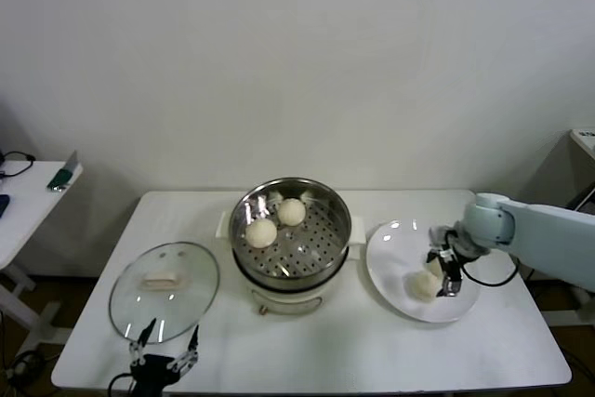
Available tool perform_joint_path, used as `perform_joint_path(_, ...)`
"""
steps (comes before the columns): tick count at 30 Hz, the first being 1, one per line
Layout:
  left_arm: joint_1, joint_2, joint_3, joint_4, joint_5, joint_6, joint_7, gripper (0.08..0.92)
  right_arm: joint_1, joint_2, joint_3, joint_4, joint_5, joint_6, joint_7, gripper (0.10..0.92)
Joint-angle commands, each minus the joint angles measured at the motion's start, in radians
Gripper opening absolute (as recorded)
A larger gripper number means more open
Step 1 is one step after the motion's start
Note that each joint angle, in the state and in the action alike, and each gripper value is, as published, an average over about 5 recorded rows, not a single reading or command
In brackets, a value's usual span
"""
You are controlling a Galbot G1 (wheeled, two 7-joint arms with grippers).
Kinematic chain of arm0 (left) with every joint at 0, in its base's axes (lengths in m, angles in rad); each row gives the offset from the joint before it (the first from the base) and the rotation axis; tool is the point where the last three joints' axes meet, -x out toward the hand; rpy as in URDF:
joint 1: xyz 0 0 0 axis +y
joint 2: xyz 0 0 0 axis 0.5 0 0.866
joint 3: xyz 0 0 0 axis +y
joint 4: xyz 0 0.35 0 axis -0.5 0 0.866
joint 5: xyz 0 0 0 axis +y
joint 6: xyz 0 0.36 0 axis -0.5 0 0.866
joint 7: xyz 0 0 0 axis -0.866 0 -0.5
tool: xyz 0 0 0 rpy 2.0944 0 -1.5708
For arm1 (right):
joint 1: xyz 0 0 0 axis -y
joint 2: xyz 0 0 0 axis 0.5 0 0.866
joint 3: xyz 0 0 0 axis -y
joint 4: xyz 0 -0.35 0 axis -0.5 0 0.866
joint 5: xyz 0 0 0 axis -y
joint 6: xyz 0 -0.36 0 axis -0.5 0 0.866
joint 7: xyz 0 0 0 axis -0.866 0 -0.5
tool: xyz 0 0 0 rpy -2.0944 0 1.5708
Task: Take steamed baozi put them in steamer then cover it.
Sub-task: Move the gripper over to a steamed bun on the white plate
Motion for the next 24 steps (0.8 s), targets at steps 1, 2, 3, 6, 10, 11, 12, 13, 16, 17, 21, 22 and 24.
perform_joint_path(1,-0.001,0.003,0.000,0.004,0.001,0.001,0.000,0.823,-0.112,0.012,0.089,-0.034,-0.007,-0.019,0.016,0.823)
perform_joint_path(2,0.000,0.004,-0.001,0.004,0.001,0.000,0.000,0.823,-0.113,0.016,0.091,-0.035,-0.004,-0.020,0.017,0.823)
perform_joint_path(3,0.000,0.004,-0.001,0.004,0.001,0.001,0.000,0.823,-0.114,0.019,0.092,-0.035,-0.002,-0.022,0.018,0.820)
perform_joint_path(6,0.001,0.004,-0.002,0.003,0.002,0.002,-0.001,0.823,-0.114,0.026,0.095,-0.038,-0.001,-0.023,0.018,0.795)
perform_joint_path(10,0.001,0.003,-0.001,-0.002,0.005,0.003,-0.001,0.823,-0.099,0.031,0.091,-0.040,0.002,-0.019,0.009,0.719)
perform_joint_path(11,0.001,0.002,-0.001,-0.002,0.006,0.003,-0.002,0.823,-0.092,0.031,0.088,-0.040,0.004,-0.016,0.005,0.698)
perform_joint_path(12,0.001,0.002,0.000,-0.003,0.007,0.003,-0.002,0.823,-0.081,0.030,0.083,-0.040,0.005,-0.011,0.000,0.677)
perform_joint_path(13,0.001,0.001,0.000,-0.003,0.009,0.003,-0.002,0.823,-0.068,0.030,0.077,-0.040,0.007,-0.005,-0.006,0.656)
perform_joint_path(16,0.001,-0.001,0.000,-0.003,0.011,0.002,-0.003,0.823,-0.004,0.027,0.044,-0.037,0.012,0.023,-0.037,0.633)
perform_joint_path(17,0.002,-0.002,0.000,-0.004,0.012,0.002,-0.003,0.823,0.032,0.028,0.025,-0.035,0.018,0.038,-0.052,0.632)
perform_joint_path(21,0.004,-0.004,-0.001,-0.007,0.013,0.002,-0.004,0.823,0.268,0.050,-0.104,-0.026,0.058,0.123,-0.137,0.634)
perform_joint_path(22,0.004,-0.004,-0.001,-0.007,0.014,0.002,-0.005,0.823,0.338,0.063,-0.145,-0.027,0.064,0.152,-0.161,0.634)
perform_joint_path(24,0.003,-0.005,-0.002,-0.008,0.017,0.002,-0.005,0.823,0.474,0.099,-0.219,-0.032,0.073,0.216,-0.202,0.633)
